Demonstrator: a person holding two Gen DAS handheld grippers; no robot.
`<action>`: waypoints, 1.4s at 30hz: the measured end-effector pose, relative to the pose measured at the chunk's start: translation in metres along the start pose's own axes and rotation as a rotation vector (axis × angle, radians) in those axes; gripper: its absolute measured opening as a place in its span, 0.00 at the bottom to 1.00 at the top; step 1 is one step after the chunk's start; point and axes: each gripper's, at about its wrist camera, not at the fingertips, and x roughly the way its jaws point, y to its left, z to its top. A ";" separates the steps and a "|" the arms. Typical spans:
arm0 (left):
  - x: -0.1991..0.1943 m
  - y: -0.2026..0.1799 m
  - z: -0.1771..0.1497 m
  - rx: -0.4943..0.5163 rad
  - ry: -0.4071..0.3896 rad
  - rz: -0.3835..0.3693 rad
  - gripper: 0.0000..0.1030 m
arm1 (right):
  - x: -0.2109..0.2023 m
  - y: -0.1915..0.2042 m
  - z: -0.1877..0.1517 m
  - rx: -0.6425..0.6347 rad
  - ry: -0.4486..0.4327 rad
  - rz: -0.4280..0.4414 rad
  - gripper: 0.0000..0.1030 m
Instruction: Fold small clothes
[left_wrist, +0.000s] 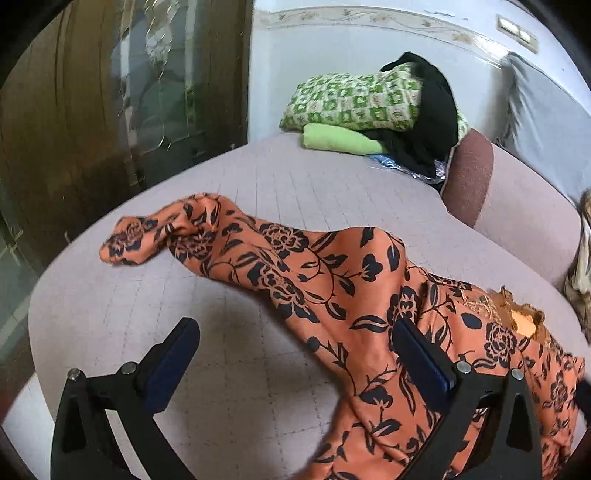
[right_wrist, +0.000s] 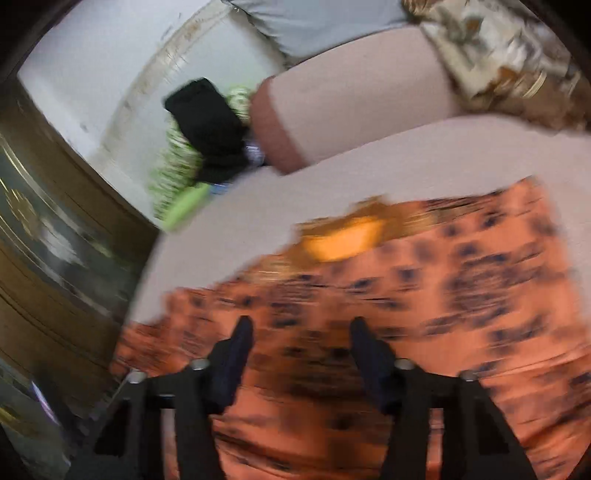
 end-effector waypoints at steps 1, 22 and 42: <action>0.003 0.003 0.000 -0.017 0.011 0.006 1.00 | -0.004 -0.008 -0.001 -0.008 0.000 -0.028 0.44; 0.073 0.221 0.058 -0.652 0.179 0.017 1.00 | -0.005 -0.098 0.007 -0.024 0.096 -0.017 0.39; 0.096 0.218 0.122 -0.594 0.120 -0.114 0.07 | 0.002 -0.080 0.001 -0.136 0.016 -0.102 0.39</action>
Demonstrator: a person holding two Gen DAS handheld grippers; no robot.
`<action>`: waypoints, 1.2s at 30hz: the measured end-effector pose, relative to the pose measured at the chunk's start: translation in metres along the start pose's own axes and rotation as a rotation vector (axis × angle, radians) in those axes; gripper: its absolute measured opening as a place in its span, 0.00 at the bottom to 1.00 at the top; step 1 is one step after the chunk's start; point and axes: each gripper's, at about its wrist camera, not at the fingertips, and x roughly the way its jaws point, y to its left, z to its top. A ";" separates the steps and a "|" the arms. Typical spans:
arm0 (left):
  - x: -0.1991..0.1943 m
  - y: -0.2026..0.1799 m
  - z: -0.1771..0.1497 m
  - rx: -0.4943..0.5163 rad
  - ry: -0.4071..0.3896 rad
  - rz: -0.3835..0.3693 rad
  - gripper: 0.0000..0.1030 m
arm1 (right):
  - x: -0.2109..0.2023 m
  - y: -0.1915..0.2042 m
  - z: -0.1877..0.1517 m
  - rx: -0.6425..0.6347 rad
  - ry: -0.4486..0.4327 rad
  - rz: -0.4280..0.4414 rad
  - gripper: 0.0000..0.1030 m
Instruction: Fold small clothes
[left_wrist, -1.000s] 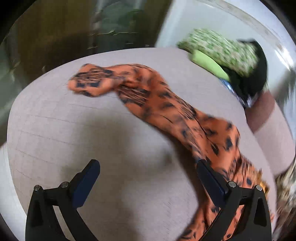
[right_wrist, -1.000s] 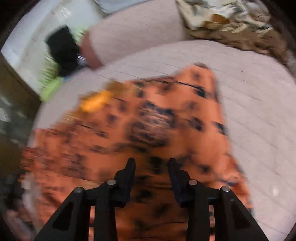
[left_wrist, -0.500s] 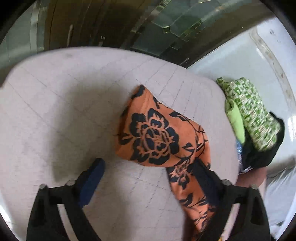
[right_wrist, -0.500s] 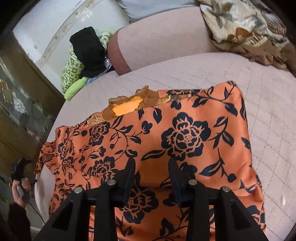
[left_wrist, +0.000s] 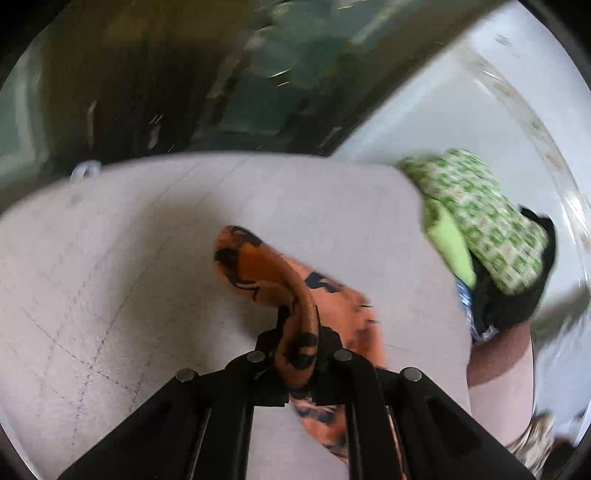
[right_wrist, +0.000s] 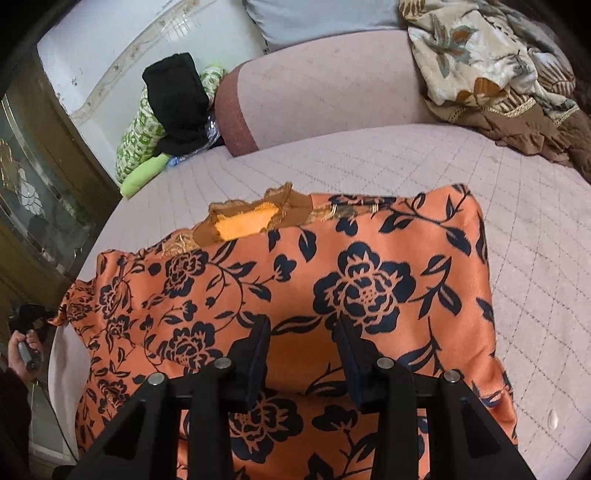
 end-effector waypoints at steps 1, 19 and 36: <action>-0.011 -0.011 -0.001 0.029 0.000 -0.012 0.07 | -0.002 -0.001 0.001 0.003 -0.011 -0.002 0.39; -0.186 -0.327 -0.163 0.628 0.109 -0.288 0.07 | -0.079 -0.079 0.028 0.186 -0.196 -0.046 0.39; -0.266 -0.418 -0.348 0.964 0.217 -0.572 0.75 | -0.121 -0.136 0.034 0.351 -0.290 0.063 0.66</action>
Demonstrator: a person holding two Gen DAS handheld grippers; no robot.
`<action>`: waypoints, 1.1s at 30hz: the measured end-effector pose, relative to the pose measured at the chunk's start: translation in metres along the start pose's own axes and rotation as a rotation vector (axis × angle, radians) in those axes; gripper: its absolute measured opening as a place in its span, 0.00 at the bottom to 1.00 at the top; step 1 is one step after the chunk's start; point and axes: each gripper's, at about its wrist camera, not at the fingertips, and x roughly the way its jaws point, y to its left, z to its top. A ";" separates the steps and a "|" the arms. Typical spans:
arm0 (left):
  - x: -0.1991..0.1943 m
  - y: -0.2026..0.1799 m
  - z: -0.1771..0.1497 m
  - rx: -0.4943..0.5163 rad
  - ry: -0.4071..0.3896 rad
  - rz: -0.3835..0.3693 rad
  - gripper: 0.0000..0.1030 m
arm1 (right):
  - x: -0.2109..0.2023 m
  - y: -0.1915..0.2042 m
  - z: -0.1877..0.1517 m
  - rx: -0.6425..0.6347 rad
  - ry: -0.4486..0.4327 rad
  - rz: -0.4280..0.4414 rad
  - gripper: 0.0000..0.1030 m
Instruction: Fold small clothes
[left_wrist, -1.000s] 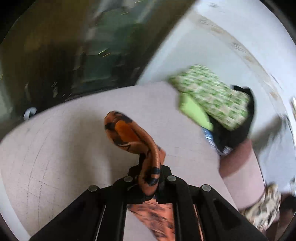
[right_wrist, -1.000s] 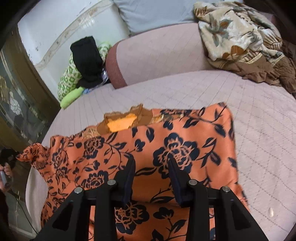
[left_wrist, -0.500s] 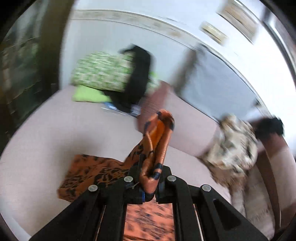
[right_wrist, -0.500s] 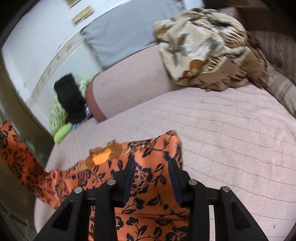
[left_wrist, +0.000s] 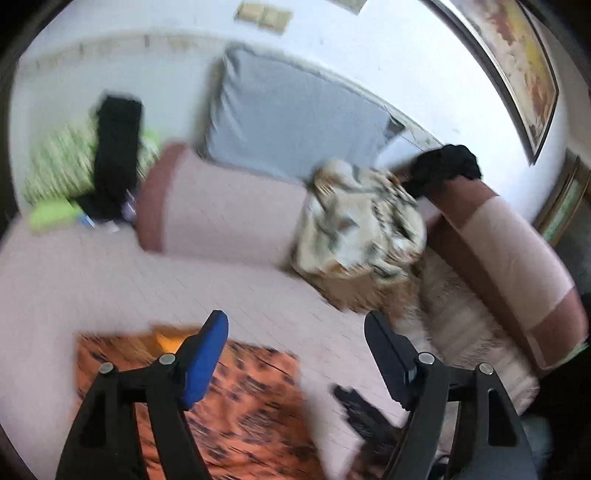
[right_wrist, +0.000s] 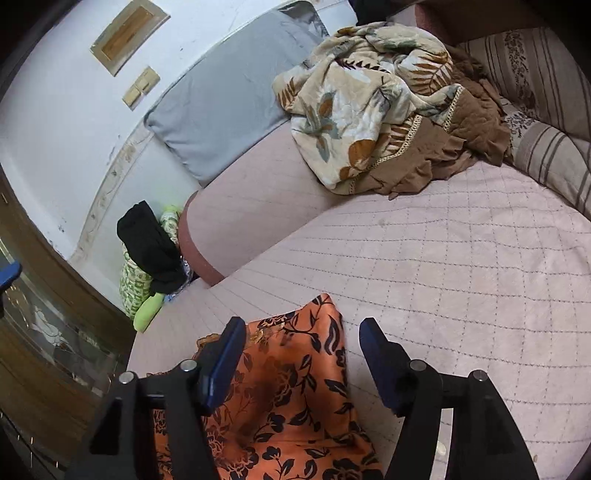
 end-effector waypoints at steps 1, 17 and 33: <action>0.001 0.007 -0.001 0.014 -0.004 0.032 0.75 | 0.002 0.002 0.000 -0.005 0.009 0.011 0.66; 0.097 0.234 -0.166 -0.033 0.305 0.602 0.75 | 0.066 0.027 -0.039 -0.133 0.238 -0.087 0.38; 0.063 0.200 -0.209 0.069 0.400 0.587 0.79 | 0.069 0.050 -0.060 -0.303 0.286 -0.172 0.38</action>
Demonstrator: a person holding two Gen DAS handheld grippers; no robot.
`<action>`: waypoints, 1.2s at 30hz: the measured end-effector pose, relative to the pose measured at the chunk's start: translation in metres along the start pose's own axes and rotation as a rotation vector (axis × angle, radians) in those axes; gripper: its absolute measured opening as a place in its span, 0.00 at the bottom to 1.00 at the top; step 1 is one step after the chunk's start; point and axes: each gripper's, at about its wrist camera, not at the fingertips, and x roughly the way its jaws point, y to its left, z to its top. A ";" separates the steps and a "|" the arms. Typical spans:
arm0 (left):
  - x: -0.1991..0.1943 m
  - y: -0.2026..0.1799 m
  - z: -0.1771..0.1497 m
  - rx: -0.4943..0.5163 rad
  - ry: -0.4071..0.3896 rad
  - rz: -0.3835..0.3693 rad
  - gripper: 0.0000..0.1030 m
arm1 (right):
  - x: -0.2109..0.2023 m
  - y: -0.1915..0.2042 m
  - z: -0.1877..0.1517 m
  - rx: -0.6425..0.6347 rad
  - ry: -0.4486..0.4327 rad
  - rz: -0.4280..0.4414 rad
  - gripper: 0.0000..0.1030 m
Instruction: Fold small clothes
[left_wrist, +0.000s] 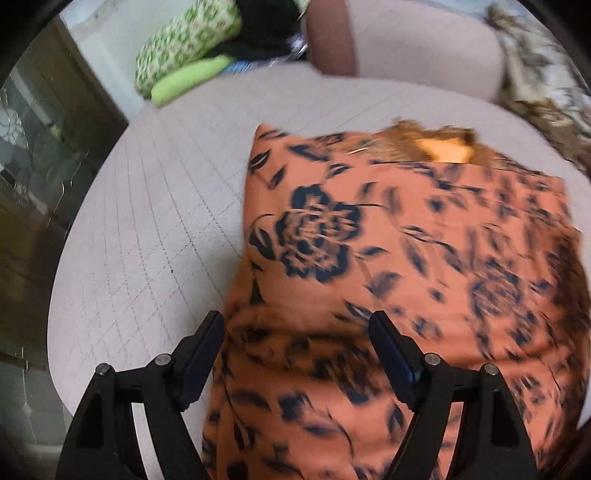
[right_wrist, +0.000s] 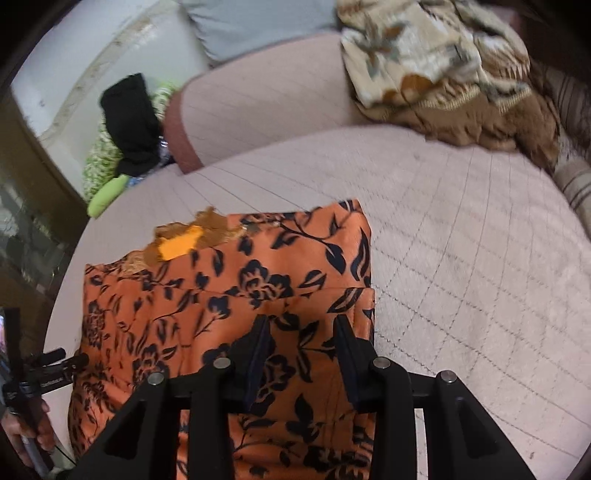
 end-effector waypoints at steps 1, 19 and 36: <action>-0.012 -0.005 -0.009 0.014 -0.020 -0.016 0.79 | -0.007 0.001 -0.003 -0.004 -0.010 0.014 0.38; -0.107 0.049 -0.157 -0.076 -0.243 0.090 0.92 | -0.131 0.001 -0.138 -0.091 -0.100 0.046 0.58; -0.053 0.073 -0.229 -0.324 0.054 -0.089 0.50 | -0.162 -0.063 -0.188 0.208 0.021 0.016 0.58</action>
